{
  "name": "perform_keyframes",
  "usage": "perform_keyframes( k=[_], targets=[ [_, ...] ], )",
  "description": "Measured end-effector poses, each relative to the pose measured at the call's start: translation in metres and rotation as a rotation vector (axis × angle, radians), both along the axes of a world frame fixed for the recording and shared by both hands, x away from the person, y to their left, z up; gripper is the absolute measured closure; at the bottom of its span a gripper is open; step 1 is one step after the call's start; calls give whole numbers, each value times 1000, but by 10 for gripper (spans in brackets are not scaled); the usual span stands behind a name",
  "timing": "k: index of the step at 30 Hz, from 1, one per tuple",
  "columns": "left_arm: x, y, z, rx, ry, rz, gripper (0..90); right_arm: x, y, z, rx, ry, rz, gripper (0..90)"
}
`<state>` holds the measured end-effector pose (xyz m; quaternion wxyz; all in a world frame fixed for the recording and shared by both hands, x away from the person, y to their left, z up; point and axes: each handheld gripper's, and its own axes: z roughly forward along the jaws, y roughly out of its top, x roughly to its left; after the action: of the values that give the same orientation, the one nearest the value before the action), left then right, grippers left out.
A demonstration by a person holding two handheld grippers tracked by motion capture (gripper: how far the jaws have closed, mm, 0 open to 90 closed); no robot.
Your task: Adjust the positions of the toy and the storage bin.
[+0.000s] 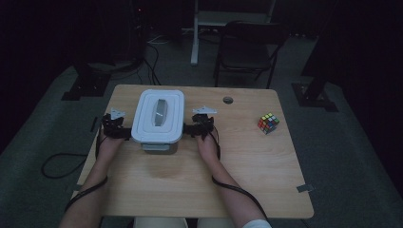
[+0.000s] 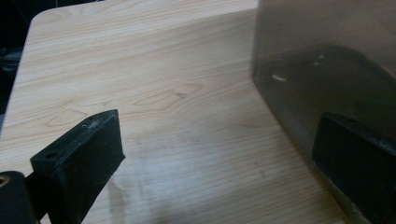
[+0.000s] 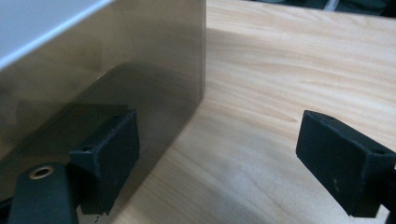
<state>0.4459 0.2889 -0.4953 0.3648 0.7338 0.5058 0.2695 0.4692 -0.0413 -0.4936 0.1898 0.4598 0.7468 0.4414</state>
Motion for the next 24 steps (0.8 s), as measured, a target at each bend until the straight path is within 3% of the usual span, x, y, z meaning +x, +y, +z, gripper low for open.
perform_keyframes(
  k=[4,7,10,24],
  targets=[
    [-3,-8,-1,-9,15,11,28,1,-4,-4,-5,35,2,138],
    [-4,-10,-1,-9,14,14,28,-1,-5,-6,-12,37,7,151],
    [-5,-14,0,2,20,17,29,-3,-11,-7,25,47,25,156],
    [-2,-43,5,38,41,-16,29,-13,-38,-2,12,33,30,166]
  ],
)
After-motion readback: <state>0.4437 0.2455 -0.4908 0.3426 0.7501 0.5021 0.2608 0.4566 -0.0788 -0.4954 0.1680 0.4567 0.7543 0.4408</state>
